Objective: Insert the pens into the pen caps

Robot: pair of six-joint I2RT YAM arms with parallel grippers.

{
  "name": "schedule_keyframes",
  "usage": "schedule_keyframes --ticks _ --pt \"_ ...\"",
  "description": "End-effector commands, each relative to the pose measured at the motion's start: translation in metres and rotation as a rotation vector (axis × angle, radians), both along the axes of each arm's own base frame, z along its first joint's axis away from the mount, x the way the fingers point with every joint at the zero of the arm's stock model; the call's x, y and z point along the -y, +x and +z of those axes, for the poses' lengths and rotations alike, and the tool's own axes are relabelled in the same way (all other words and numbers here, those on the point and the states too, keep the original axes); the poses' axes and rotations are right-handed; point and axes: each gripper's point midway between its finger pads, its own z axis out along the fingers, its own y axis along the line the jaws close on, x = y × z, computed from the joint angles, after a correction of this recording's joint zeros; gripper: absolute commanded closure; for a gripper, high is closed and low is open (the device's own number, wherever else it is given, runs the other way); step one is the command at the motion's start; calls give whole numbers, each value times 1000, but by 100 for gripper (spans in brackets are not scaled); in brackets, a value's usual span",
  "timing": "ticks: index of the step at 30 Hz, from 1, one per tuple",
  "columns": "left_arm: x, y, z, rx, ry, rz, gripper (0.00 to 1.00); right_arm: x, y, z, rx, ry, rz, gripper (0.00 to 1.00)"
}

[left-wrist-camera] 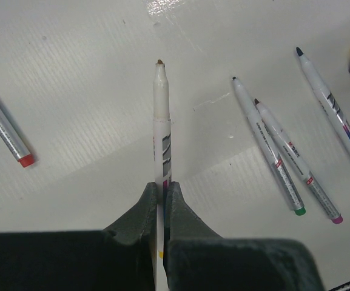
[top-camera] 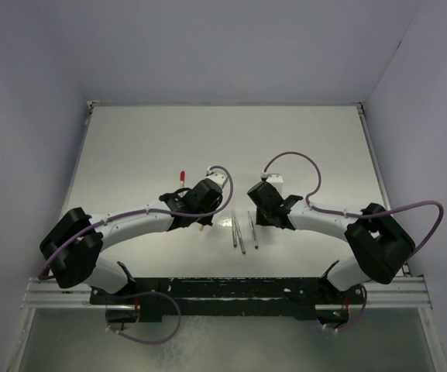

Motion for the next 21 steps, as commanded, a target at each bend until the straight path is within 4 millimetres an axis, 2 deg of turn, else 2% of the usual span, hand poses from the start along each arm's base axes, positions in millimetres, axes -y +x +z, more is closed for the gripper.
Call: schedule_keyframes --ticks 1,2,5,9,12,17,21 --pt "5 5 6 25 -35 -10 100 21 -34 -32 -148 -107 6 73" --pt "5 5 6 25 -35 -10 100 20 -35 -32 -150 -107 8 78" --pt "4 5 5 24 -33 -9 100 20 -39 -34 -166 -114 15 99" --pt "3 4 4 23 -31 -8 100 18 -41 -34 -175 -114 39 100" --pt "3 6 5 31 -30 -6 100 14 -32 -26 -135 -106 39 100" --pt "4 13 16 75 -89 18 100 2 5 15 27 -93 42 100" --pt "8 23 26 112 -148 22 100 -10 49 65 240 -93 56 100"
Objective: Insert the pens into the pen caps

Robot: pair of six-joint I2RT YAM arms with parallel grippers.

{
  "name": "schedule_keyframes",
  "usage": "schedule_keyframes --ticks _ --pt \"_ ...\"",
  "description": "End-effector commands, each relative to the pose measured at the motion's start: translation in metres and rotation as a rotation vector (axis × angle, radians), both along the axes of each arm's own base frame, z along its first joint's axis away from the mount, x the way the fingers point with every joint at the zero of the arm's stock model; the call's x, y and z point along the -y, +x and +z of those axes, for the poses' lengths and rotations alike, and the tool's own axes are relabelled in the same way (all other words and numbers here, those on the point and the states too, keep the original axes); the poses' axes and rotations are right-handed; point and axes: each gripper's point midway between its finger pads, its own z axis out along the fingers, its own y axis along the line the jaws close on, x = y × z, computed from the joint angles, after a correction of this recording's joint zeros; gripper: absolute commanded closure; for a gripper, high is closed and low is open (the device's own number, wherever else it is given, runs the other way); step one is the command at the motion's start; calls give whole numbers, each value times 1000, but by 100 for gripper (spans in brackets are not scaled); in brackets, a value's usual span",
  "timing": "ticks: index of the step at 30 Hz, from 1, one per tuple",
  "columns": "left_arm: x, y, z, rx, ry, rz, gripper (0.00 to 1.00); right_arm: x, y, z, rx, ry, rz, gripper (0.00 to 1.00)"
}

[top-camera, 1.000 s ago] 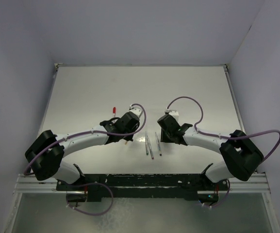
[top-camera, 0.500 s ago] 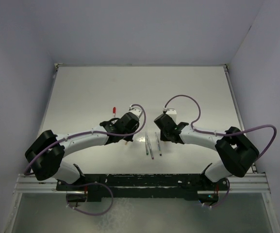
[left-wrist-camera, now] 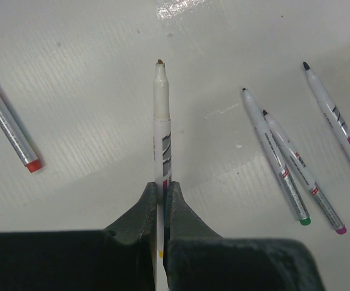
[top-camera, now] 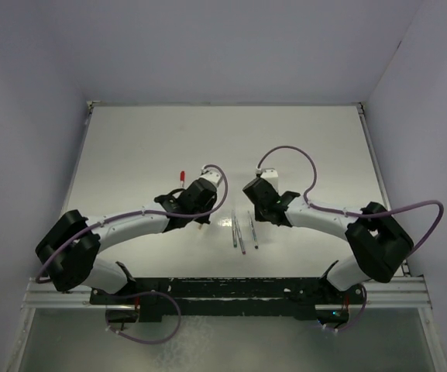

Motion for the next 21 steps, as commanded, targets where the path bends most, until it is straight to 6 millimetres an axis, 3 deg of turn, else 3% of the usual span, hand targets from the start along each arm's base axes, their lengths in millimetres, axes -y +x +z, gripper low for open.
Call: schedule_keyframes --ticks 1,7,12,17,21 --pt "14 21 32 109 -124 2 100 -13 50 66 246 -14 27 100" --pt "22 30 58 215 -199 -35 100 -38 82 128 466 109 84 100" --pt "33 29 102 384 -377 -101 100 -49 91 176 675 342 125 100" --pt "38 23 134 478 -470 -159 100 -40 95 229 865 638 165 100" --pt "49 20 143 481 -543 -189 100 -35 90 251 946 813 222 100"
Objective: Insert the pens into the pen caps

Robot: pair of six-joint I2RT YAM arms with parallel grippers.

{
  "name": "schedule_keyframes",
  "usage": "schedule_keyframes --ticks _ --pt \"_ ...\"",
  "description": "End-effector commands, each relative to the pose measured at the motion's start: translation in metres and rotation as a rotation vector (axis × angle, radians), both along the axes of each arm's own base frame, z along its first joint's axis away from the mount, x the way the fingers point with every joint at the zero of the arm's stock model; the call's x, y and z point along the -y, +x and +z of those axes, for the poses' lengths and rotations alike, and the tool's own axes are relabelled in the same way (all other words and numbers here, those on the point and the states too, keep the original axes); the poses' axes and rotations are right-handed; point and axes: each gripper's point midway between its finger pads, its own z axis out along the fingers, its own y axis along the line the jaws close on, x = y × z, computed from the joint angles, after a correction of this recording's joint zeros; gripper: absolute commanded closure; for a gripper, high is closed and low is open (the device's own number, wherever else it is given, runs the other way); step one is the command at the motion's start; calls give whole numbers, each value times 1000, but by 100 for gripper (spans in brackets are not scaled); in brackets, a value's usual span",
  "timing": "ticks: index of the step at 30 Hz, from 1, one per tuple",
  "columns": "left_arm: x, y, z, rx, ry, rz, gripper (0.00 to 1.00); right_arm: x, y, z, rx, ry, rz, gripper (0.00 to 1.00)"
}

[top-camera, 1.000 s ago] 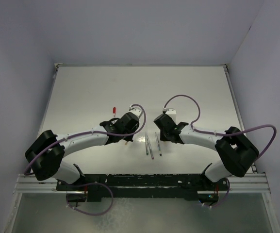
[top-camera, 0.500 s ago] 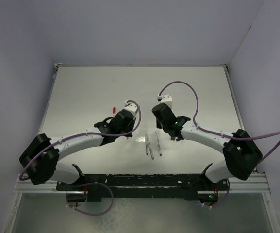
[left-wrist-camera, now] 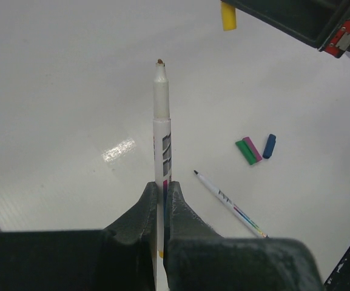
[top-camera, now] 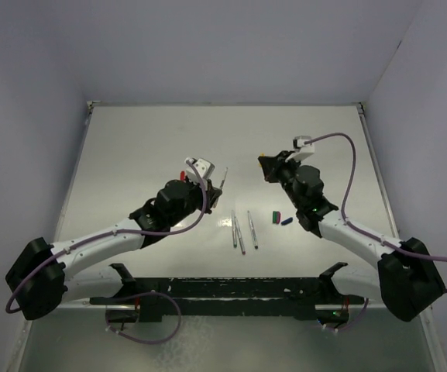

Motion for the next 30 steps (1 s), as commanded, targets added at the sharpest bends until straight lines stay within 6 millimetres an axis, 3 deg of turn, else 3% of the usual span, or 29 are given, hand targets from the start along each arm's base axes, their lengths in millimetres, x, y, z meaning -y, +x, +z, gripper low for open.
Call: schedule_keyframes --ticks 1,14,30 --pt "20 0 35 86 -135 -76 100 -18 -9 76 257 250 177 100" --pt "49 -2 52 88 -252 -166 100 -31 -41 115 425 432 342 100" --pt "53 -4 74 118 -307 -191 100 -41 -43 103 394 475 397 100"
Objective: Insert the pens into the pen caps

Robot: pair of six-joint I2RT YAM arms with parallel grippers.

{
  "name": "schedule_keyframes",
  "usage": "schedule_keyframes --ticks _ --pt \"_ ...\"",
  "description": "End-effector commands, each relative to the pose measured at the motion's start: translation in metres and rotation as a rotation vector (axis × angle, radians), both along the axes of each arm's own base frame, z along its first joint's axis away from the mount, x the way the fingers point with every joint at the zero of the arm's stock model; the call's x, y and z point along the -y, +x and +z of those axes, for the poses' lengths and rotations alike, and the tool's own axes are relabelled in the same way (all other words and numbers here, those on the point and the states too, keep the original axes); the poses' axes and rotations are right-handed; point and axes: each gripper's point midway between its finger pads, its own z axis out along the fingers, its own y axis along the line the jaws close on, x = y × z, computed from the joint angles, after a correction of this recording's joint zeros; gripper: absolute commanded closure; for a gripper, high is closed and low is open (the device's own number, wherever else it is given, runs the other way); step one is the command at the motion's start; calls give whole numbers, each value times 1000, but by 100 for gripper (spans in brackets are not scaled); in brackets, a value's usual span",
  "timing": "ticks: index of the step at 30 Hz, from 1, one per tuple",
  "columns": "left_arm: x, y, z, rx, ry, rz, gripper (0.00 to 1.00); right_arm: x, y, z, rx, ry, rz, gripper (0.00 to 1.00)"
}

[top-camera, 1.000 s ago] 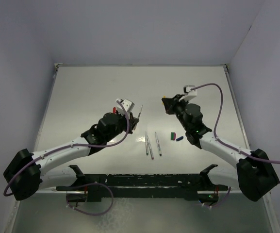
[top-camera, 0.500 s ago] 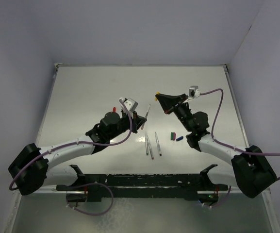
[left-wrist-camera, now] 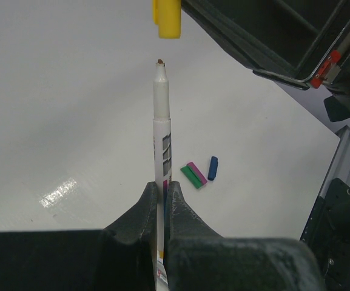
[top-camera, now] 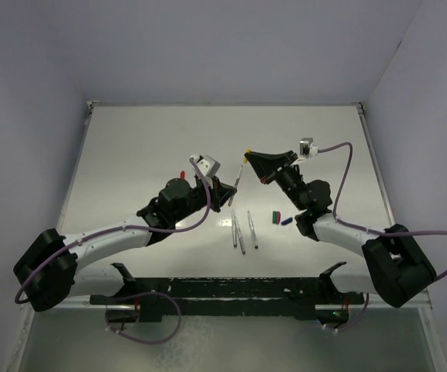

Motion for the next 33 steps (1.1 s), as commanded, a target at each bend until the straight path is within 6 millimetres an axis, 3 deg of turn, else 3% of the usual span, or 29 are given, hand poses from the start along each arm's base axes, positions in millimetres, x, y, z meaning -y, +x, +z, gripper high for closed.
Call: schedule_keyframes --ticks 1,25,33 --pt "8 3 45 73 -114 -14 100 -3 -11 20 72 56 46 100" --pt "10 7 46 69 -111 -10 100 -12 -13 5 46 68 99 100" --pt "4 11 56 91 -143 32 100 -21 -16 -5 19 63 142 100"
